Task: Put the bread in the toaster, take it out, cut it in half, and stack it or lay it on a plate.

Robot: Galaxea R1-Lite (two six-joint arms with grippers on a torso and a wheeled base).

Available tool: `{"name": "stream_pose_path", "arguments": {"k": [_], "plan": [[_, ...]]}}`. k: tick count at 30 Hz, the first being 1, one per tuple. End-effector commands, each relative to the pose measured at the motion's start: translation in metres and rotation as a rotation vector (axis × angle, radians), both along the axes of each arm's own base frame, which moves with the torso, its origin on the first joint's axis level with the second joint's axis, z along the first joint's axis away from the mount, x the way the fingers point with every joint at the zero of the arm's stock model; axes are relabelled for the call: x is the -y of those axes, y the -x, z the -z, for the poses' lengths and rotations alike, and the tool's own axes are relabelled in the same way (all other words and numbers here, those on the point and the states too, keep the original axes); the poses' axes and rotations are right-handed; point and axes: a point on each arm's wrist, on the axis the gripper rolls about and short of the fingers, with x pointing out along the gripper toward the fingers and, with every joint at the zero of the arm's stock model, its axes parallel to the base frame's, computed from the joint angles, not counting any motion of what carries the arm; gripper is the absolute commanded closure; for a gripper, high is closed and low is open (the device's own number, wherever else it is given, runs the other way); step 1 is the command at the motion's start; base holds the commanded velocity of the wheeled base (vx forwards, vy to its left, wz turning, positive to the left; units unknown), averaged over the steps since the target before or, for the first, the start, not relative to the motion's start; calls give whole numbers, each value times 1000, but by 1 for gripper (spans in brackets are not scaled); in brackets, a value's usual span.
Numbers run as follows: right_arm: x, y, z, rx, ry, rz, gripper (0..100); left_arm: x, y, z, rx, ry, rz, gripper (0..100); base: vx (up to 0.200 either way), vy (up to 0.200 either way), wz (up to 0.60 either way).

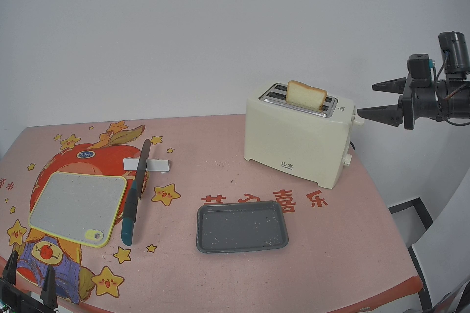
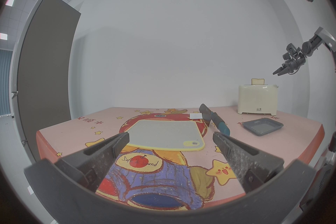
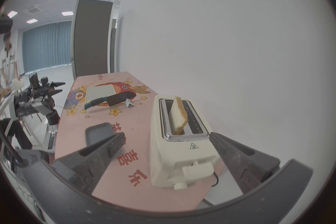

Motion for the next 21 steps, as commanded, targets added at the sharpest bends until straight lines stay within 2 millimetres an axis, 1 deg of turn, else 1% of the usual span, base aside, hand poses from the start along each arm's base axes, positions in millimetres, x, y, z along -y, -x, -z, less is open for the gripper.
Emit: {"name": "stream_pose_path", "arguments": {"k": [1, 2, 3, 4, 5, 7, 9, 10, 14, 21], "plan": [[9, 11, -5, 49, -39, 48, 0, 0, 0, 5, -1, 0, 1, 0, 0, 0, 0], [8, 9, -5, 55, -62, 53, 0, 0, 0, 5, -1, 0, 0, 0, 0, 0, 0], [7, 9, -6, 57, -74, 58, 100, 0, 0, 5, -1, 1, 0, 0, 0, 0, 0], [7, 9, -6, 57, -74, 58, 100, 0, 0, 5, -1, 1, 0, 0, 0, 0, 0], [-1, 11, -10, 46, -166, 63, 100, 0, 0, 5, -1, 0, 0, 0, 0, 0, 0], [-10, 17, -15, 24, -241, 51, 100, 0, 0, 5, -1, 0, 0, 0, 0, 0, 0], [-12, 19, -15, 12, -265, 52, 100, 0, 0, 5, -1, 0, 0, 0, 0, 0, 0], [-13, 24, -16, -18, -311, 61, 100, 0, 0, 5, -1, 0, 0, 0, 0, 0, 0], [-12, 26, -10, -29, -326, 68, 100, 0, 0, 5, -1, 1, 0, 0, 0, 0, 0], [-10, 34, 17, 70, -399, 70, 100, 0, 0, 5, -1, 0, 0, 0, 0, 0, 0]]}}
